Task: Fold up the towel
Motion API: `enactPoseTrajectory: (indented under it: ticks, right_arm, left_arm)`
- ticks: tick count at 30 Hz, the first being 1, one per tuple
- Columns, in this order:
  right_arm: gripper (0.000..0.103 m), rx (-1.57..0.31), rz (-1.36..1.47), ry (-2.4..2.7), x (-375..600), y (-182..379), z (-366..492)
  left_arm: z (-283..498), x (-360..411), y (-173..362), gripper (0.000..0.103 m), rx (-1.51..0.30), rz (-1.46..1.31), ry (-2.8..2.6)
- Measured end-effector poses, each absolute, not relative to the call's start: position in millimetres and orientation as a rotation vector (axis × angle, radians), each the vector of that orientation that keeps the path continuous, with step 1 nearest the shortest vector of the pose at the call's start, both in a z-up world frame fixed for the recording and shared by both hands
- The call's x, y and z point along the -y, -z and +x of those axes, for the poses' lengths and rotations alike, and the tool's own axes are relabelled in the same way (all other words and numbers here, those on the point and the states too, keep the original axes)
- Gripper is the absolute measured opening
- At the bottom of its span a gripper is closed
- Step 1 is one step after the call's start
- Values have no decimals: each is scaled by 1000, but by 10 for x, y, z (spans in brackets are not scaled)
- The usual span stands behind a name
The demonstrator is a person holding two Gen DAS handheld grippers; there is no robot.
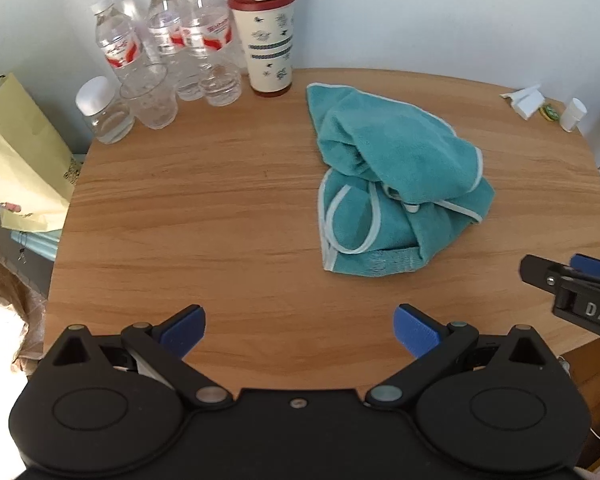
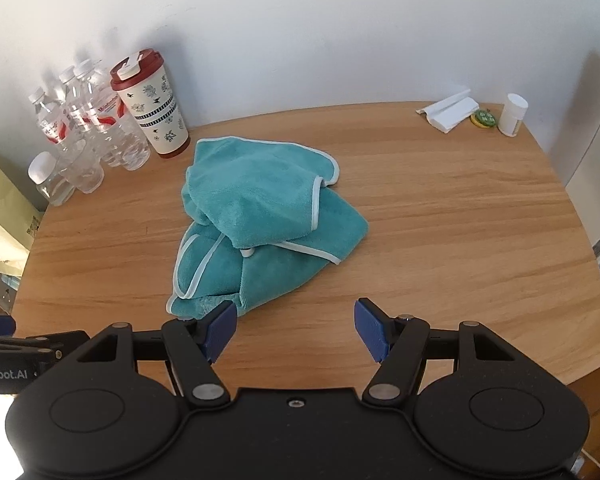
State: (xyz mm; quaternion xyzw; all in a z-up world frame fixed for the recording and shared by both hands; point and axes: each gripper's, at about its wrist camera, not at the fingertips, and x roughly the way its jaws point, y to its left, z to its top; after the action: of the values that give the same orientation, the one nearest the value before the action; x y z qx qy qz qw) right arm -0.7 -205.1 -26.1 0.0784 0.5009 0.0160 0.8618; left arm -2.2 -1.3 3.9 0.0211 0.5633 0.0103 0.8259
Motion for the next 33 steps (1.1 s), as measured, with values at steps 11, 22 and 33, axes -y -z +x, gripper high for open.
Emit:
enactPoseTrajectory:
  ticks: [11,22,33]
  right_arm:
    - [70,-1047,158,-45,2029,212,-14]
    - [70,-1032,138,-53,1989,218,-76]
    - [70,-1045,149,-44,2034,198,-39]
  left_arm:
    - [-93,-44,-25,102,-1214,60,-43]
    - [-137,-108,-75,102,-1193,58,-55]
    - [-146,-103,-82,102,-1196,75,-65]
